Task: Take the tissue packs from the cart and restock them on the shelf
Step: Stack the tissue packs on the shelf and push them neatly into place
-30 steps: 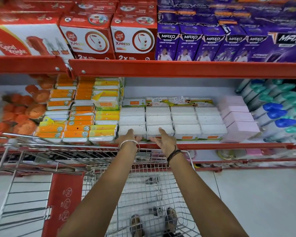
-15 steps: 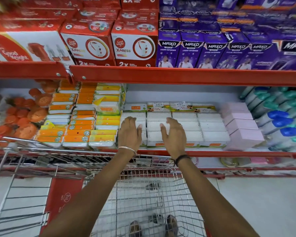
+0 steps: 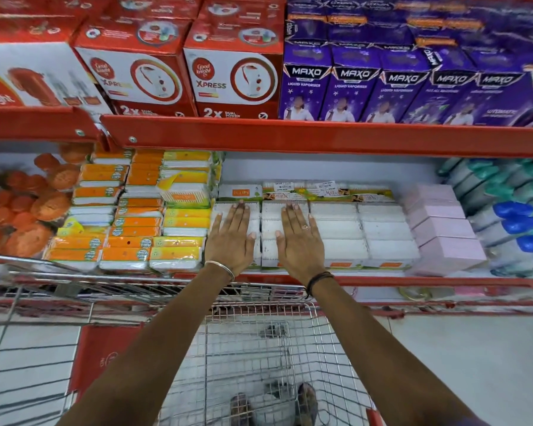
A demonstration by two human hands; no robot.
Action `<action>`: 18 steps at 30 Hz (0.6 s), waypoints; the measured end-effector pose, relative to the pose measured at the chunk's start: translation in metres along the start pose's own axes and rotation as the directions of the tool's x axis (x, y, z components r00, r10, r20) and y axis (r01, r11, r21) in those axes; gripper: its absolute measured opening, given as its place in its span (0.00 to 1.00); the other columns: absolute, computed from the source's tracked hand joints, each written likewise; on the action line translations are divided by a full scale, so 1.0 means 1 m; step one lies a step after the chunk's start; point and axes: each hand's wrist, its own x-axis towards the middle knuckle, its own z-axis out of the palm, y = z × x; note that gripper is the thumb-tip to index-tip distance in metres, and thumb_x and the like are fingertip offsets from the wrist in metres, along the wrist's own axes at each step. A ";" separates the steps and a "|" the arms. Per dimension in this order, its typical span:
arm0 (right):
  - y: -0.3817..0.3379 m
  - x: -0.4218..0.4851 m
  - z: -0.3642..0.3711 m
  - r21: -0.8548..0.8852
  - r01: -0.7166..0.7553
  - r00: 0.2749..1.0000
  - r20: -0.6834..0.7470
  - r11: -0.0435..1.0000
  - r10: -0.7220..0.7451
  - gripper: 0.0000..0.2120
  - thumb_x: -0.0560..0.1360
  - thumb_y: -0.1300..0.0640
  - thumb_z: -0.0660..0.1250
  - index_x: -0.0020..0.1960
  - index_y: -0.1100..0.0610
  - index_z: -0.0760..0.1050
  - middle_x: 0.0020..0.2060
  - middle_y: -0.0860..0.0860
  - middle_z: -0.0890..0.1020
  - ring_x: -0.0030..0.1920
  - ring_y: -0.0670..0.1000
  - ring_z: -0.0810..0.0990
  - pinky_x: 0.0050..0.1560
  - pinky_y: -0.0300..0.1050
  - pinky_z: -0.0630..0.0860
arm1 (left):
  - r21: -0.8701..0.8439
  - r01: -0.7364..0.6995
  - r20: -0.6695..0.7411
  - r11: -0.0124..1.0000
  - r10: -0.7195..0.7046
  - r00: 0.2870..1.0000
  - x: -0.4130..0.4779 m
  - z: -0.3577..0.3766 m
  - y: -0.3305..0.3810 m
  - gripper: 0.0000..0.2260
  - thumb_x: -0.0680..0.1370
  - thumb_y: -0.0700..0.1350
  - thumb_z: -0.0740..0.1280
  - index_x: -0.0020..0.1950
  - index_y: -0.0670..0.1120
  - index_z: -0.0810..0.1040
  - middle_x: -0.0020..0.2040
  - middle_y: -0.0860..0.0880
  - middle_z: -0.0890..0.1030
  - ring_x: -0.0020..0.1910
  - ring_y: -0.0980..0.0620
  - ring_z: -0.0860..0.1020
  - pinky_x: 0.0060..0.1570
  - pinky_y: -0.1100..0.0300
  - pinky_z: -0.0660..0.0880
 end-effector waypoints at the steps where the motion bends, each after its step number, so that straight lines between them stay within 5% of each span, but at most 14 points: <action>1: 0.000 0.000 0.000 -0.005 -0.002 1.000 -0.007 1.000 0.002 0.30 0.76 0.47 0.37 0.75 0.58 0.48 0.76 0.54 0.56 0.76 0.51 0.50 0.73 0.50 0.40 | 0.007 0.003 0.000 1.000 -0.003 1.000 0.000 0.000 0.001 0.31 0.75 0.54 0.38 0.75 0.42 0.49 0.77 0.44 0.56 0.76 0.48 0.52 0.74 0.46 0.49; 12: 0.007 0.000 -0.011 0.043 0.022 0.999 0.041 0.999 -0.023 0.33 0.76 0.41 0.36 0.75 0.58 0.48 0.76 0.55 0.56 0.76 0.51 0.50 0.75 0.52 0.42 | 0.055 0.030 -0.017 0.998 -0.030 0.999 -0.001 -0.002 0.007 0.32 0.74 0.56 0.35 0.75 0.44 0.49 0.77 0.45 0.57 0.76 0.49 0.51 0.74 0.46 0.44; 18: 0.079 -0.026 -0.047 0.062 -0.111 0.988 -0.105 0.992 0.117 0.33 0.75 0.42 0.38 0.74 0.58 0.53 0.75 0.56 0.60 0.75 0.52 0.54 0.75 0.55 0.45 | -0.088 -0.041 -0.029 0.995 0.039 0.999 0.003 -0.011 0.048 0.31 0.75 0.57 0.36 0.75 0.43 0.49 0.77 0.44 0.53 0.76 0.48 0.48 0.75 0.46 0.47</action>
